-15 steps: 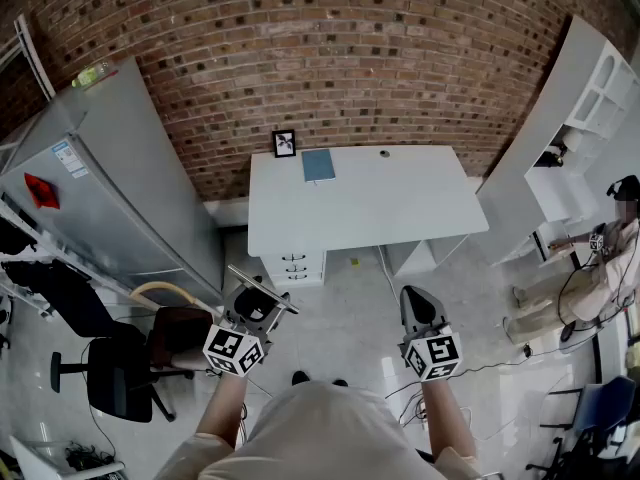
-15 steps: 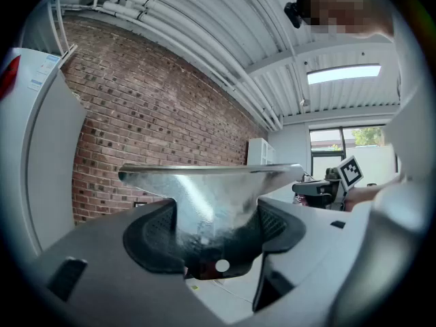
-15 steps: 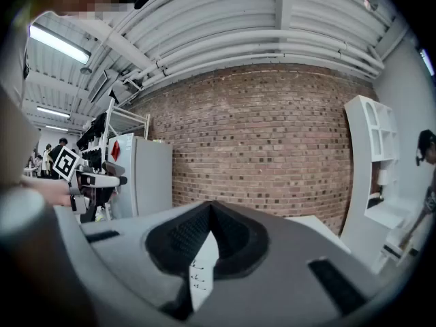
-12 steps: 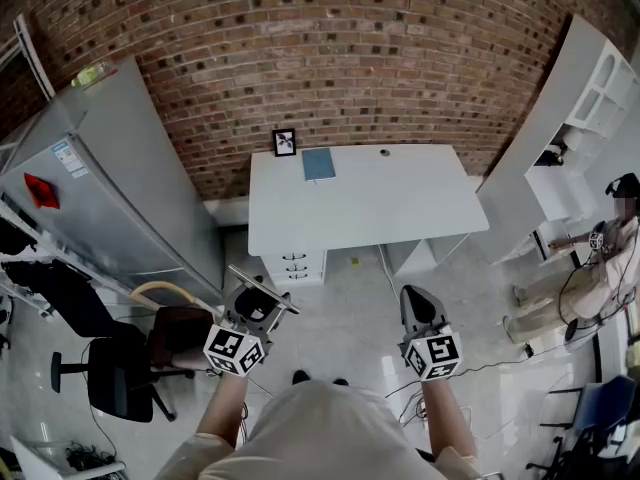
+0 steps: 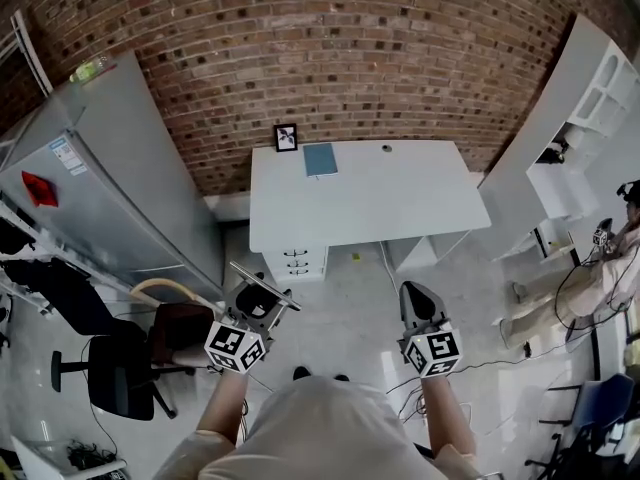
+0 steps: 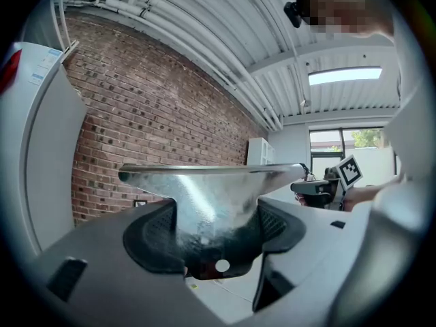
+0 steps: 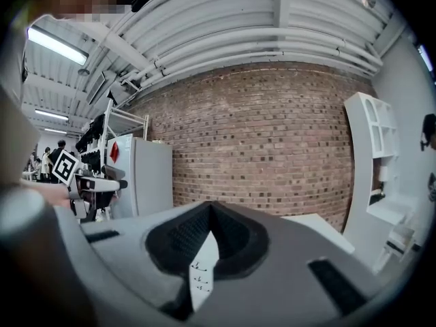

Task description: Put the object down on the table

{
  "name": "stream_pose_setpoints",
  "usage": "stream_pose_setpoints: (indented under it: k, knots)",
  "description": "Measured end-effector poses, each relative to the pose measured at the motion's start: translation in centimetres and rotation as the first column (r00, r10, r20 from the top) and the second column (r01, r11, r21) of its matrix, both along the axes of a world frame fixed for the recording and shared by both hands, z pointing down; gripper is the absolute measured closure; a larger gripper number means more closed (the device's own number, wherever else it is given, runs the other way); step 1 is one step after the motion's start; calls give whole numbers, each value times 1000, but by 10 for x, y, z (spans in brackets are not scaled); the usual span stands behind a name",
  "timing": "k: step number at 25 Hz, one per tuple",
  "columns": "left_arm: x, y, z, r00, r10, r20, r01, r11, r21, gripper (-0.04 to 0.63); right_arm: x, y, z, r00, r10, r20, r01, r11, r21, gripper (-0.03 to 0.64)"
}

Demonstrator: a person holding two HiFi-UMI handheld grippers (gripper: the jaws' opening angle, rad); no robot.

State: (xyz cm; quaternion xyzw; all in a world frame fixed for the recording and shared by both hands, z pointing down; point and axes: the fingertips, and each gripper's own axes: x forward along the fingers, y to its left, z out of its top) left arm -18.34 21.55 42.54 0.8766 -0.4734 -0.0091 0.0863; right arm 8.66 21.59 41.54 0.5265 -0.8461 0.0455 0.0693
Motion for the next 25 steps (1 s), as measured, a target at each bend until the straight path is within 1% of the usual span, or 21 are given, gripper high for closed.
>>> stream_pose_setpoints:
  k: [9,22,25]
  knots:
    - [-13,-6,10,1000,20,-3,-20,1000,-19,314,-21,-2,11,1000,-4,-3,4,1000,-16,614]
    - [-51,-17,26,998,57,-8,-58,998,-40,314,-58,-12,26,999,36,1,-36,999,-29,614]
    - [-60,-20,29,998,56,-9,-56,997,-46,314,-67,-12,28,999,29,12,-29,999,-33,614]
